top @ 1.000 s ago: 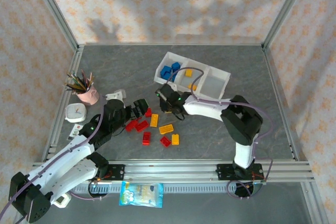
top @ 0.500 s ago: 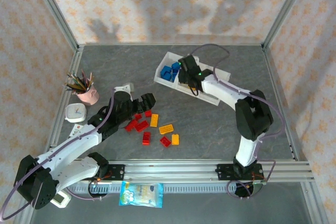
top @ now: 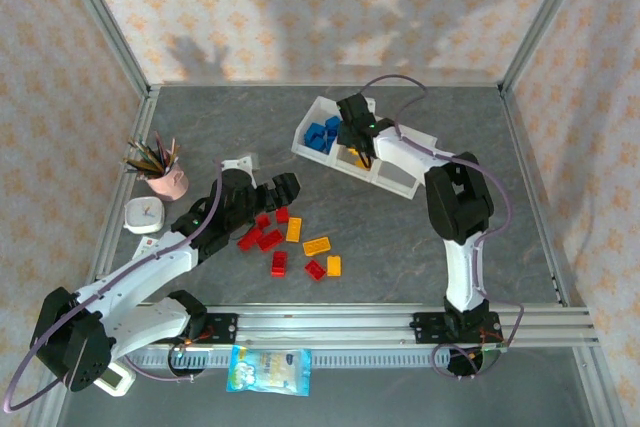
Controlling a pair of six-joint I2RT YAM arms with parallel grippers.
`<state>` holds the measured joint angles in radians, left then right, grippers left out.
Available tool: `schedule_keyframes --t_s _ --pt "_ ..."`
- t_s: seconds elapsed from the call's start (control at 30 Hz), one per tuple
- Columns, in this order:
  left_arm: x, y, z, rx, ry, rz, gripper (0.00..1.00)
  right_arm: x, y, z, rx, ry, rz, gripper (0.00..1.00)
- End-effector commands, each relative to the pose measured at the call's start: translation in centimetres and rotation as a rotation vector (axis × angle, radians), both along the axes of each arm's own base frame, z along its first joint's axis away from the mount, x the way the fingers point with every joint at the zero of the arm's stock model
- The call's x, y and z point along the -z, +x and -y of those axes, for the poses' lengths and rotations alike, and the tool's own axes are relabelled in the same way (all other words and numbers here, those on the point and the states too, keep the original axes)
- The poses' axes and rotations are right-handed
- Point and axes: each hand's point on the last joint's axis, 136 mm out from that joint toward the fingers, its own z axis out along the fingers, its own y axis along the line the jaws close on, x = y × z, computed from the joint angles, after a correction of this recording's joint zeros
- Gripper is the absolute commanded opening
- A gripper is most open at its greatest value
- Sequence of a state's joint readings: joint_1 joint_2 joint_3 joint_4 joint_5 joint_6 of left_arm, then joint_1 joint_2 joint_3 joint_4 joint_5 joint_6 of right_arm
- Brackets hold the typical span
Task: Sort the legos into containers by color
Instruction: Place the lego in the container, then pick up the lego from the bottom-center of the table.
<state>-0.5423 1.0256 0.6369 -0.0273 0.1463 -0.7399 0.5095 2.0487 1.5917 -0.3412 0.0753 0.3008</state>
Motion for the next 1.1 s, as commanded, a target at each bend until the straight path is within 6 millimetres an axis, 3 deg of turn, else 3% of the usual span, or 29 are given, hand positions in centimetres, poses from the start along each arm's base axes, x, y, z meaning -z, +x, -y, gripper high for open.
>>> schedule_keyframes --t_s 0.0,0.1,0.3,0.53,0.8,1.07 --pt "-2.0 0.8 -0.1 -0.007 -0.007 0.058 0.99 -1.4 -0.3 0.9 0.013 -0.024 0.014 0.52" --pt "-2.0 0.7 -0.1 -0.007 -0.011 0.057 0.99 -2.2 -1.3 1.1 0.011 -0.014 0.015 0.52" --pt "-1.5 0.1 -1.0 -0.038 0.001 0.046 0.99 -2.9 -5.5 -1.0 -0.059 0.005 0.009 0.57" --pt "-0.8 -1.4 -2.9 -0.083 0.018 0.029 0.99 -2.3 -11.4 -5.0 -0.162 0.068 -0.034 0.62" --pt "0.1 -3.7 -5.3 -0.144 0.047 0.003 0.99 0.6 -18.6 -10.6 -0.291 0.091 -0.124 0.68" --pt "0.3 -5.0 -6.9 -0.188 0.053 -0.004 0.99 3.6 -22.3 -12.9 -0.336 0.061 -0.194 0.7"
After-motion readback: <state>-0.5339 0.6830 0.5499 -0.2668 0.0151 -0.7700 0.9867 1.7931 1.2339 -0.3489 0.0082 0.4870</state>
